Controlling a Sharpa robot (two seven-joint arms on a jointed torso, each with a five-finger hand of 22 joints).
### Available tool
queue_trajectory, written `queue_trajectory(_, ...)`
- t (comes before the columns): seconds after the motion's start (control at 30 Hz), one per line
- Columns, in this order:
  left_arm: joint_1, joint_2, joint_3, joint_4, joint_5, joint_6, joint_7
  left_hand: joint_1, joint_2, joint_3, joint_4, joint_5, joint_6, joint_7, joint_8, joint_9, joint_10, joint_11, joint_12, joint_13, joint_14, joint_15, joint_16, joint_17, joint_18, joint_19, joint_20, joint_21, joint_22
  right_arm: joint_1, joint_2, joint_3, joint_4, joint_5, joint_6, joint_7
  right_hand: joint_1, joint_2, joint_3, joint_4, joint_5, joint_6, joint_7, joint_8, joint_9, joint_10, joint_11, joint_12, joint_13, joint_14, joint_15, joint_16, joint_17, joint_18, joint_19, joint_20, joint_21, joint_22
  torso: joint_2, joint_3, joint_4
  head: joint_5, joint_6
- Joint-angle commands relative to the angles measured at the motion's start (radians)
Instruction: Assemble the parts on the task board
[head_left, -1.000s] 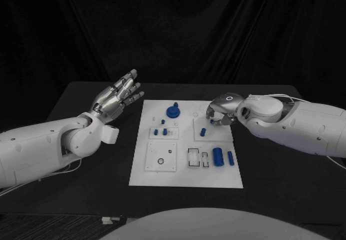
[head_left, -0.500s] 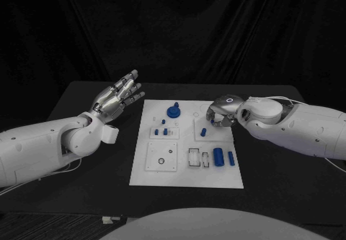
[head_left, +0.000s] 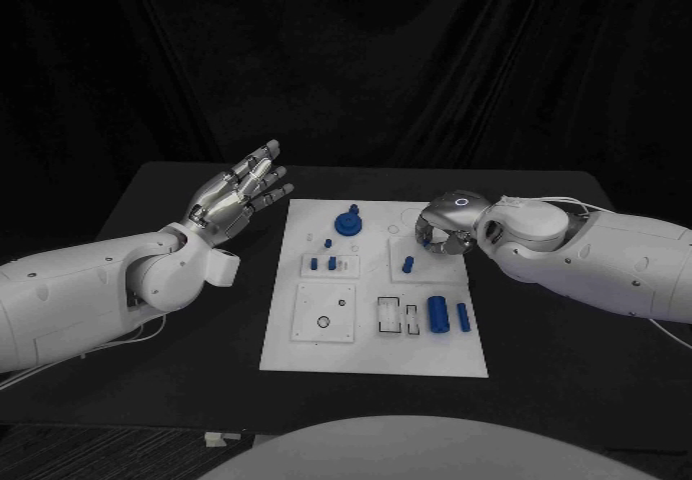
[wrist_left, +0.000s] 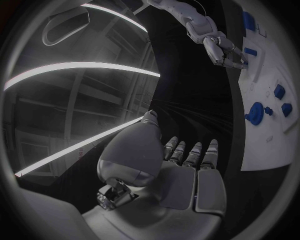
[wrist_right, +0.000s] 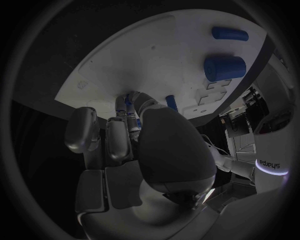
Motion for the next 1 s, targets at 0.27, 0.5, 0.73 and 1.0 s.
queue_trajectory(0.27,-0.002,0.007,0.001,-0.009,0.000,0.024,0.118,0.027,0.004,0.011,-0.004,0.019,-0.001,0.009,0.001,0.001,0.000,0.016,0.006,0.001,0.001,0.013,0.011,0.003,0.001,0.001,0.008,0.008,0.005,-0.005,-0.006,0.000,-0.004,0.025,-0.063,0.013,-0.003,0.007,0.005,-0.013,-0.030,0.033,-0.005,0.021,0.029,0.039,-0.006,-0.012,-0.006,0.013,-0.008,0.009,0.012,0.003,0.010,-0.005,0.022,0.156,0.000,0.0000,-0.0006,0.001,0.000)
queue_trajectory(0.5,-0.002,0.009,0.001,-0.012,0.000,0.028,0.107,0.043,0.005,0.016,-0.008,0.037,-0.002,0.012,0.001,0.001,0.000,0.023,0.008,0.002,0.002,0.018,0.016,0.004,-0.004,0.004,0.009,0.009,0.008,-0.005,-0.016,0.000,0.001,0.032,-0.096,0.013,-0.003,0.008,0.005,-0.018,-0.038,0.045,-0.006,0.028,0.039,0.055,-0.008,-0.018,-0.009,0.016,-0.010,0.009,0.013,0.002,0.012,-0.006,0.026,0.157,0.000,-0.0001,-0.0001,0.002,0.000)
queue_trajectory(0.73,-0.002,0.011,0.001,-0.017,0.000,0.032,0.100,0.044,0.005,0.017,-0.009,0.039,-0.002,0.012,0.002,0.001,0.000,0.023,0.008,0.002,0.002,0.019,0.017,0.004,-0.005,0.004,0.009,0.009,0.009,0.001,-0.037,0.000,0.019,0.043,-0.128,0.008,-0.002,0.009,0.005,-0.019,-0.038,0.046,-0.006,0.028,0.040,0.057,-0.008,-0.019,-0.009,0.017,-0.010,0.011,0.016,0.001,0.013,-0.007,0.030,0.158,-0.001,-0.0002,0.0000,0.002,0.000)
queue_trajectory(1.0,-0.003,0.013,0.001,-0.020,0.000,0.037,0.095,0.046,0.006,0.018,-0.008,0.042,-0.003,0.013,0.001,0.001,0.000,0.025,0.008,0.002,0.002,0.020,0.018,0.004,-0.005,0.005,0.009,0.010,0.009,0.044,-0.067,0.000,0.069,0.045,-0.149,-0.010,-0.003,0.008,0.005,-0.019,-0.039,0.045,-0.004,0.027,0.041,0.058,-0.006,-0.021,-0.010,0.018,-0.010,0.013,0.019,0.001,0.014,-0.007,0.032,0.158,-0.001,-0.0003,-0.0005,0.004,0.000)
